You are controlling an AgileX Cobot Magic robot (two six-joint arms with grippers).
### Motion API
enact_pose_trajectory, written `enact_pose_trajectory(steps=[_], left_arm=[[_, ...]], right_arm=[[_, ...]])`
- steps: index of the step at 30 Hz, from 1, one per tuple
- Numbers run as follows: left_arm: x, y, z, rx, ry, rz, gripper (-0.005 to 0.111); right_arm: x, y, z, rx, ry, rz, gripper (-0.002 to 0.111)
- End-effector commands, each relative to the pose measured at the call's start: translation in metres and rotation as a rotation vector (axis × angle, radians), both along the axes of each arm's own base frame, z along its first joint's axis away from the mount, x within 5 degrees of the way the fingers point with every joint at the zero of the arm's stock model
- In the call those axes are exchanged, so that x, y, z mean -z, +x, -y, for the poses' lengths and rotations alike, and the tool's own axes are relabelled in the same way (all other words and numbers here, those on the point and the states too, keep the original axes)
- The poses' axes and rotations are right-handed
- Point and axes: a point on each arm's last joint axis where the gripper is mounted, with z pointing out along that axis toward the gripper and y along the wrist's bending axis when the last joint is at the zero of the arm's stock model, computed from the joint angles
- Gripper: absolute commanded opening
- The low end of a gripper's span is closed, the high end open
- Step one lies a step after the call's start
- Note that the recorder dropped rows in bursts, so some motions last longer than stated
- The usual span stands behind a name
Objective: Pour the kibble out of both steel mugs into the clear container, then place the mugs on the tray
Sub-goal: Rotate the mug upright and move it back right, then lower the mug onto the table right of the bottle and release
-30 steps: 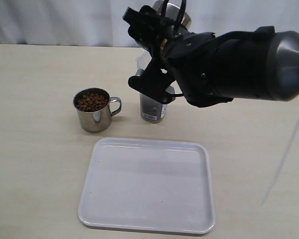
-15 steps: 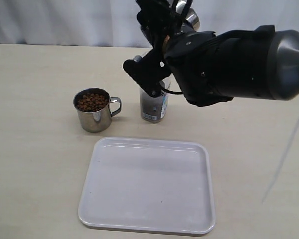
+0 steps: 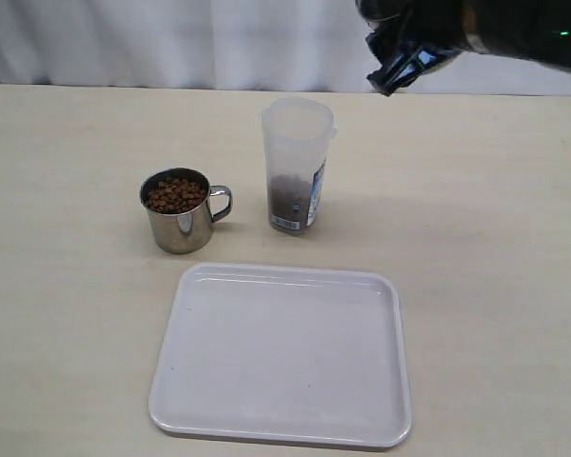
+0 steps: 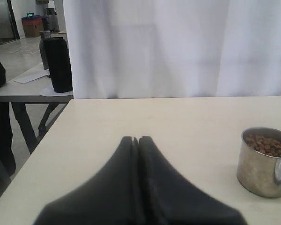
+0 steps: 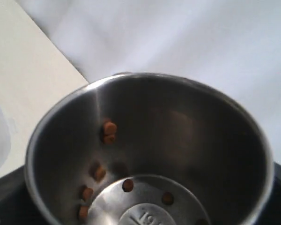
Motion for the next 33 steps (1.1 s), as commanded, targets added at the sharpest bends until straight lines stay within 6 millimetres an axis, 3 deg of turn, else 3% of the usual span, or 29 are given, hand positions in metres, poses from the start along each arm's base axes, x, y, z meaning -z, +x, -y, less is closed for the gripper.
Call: enact_pose_trajectory(steps=[1,5,9,14,19,20,24,28,33], left_arm=[[0.000,0.000,0.001,0.010,-0.005,0.010,0.000],[0.000,0.000,0.001,0.010,-0.005,0.010,0.000],[0.000,0.000,0.001,0.010,-0.005,0.010,0.000],[0.000,0.000,0.001,0.010,-0.005,0.010,0.000],[0.000,0.000,0.001,0.010,-0.006,0.002,0.000],[0.000,0.000,0.001,0.010,-0.006,0.002,0.000],[0.000,0.000,0.001,0.010,-0.006,0.002,0.000],[0.000,0.000,0.001,0.010,-0.006,0.002,0.000],[0.000,0.000,0.001,0.010,-0.006,0.002,0.000]], right_arm=[[0.024,-0.004,0.025,-0.129,0.277,-0.084,0.005],[0.056,-0.016,0.048,-0.201,0.347,-0.144,0.005],[0.070,-0.021,0.065,-0.197,0.389,-0.170,0.005],[0.081,-0.029,0.075,-0.210,0.436,-0.195,0.005],[0.117,-0.040,0.075,-0.273,0.338,-0.245,0.005],[0.132,-0.039,0.073,-0.300,0.319,-0.266,0.005],[0.159,-0.027,0.077,-0.254,0.377,-0.272,0.005],[0.194,-0.017,0.097,-0.266,0.526,-0.262,0.005],[0.219,-0.003,0.096,-0.255,0.523,-0.309,0.005]])
